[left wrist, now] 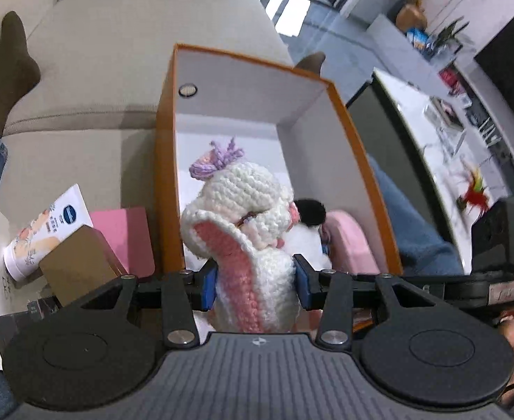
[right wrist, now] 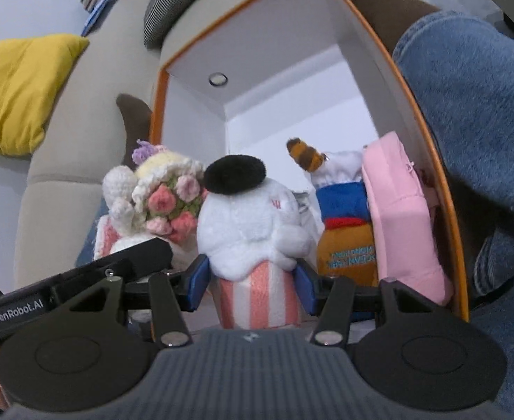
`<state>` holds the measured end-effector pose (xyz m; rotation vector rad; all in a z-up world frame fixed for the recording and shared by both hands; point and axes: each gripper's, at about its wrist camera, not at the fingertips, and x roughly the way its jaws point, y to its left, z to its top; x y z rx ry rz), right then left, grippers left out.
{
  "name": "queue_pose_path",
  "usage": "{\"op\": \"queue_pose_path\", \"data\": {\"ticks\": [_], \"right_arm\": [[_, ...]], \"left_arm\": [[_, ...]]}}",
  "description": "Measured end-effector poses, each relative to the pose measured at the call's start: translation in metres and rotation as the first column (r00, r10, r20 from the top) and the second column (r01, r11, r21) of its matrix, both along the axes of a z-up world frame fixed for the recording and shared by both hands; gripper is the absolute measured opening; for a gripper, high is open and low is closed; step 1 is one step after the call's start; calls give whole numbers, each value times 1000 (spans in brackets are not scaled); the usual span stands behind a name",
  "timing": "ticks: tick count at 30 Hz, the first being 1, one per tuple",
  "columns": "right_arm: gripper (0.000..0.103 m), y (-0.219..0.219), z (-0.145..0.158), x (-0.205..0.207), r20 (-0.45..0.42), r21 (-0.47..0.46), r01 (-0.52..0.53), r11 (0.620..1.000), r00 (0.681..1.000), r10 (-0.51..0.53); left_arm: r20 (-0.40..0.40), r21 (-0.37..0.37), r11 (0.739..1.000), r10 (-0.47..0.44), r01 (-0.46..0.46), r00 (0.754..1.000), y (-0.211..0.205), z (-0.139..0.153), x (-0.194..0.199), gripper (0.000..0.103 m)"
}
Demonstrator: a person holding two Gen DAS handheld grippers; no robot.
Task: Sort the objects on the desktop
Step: 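Carry the bunny and dog plush over the white box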
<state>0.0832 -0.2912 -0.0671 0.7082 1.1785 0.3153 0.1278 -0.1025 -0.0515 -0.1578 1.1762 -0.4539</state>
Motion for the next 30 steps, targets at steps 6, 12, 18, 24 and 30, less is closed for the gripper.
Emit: {"op": "queue_pose_path", "data": {"ticks": [6,12,18,24,30], "right_arm": [[54,4,-8,7,-34,-53,-21,998,999,19],[55,6,-12,11,-62,-61,-24,998,998,20],[56,8,-10,14,-65,-76,-43,996,997,38],[57,1,-10,13,-83,-73,-25,997,996,18],[57,5,-8,16,-92,-90,-28,996,996,20]], "left_arm": [[-76,45,998,-30,33,997,-8,-13,-2,48],[-107,82,992,-84,93,991,-9,-10,-7,48],[-119,83,988,-120,130,986,-7,-6,-12,52],[-104,96,982,-155,165,983,-6,4,-18,63],[-70,114,979,-164,171,984,0,17,-22,58]]}}
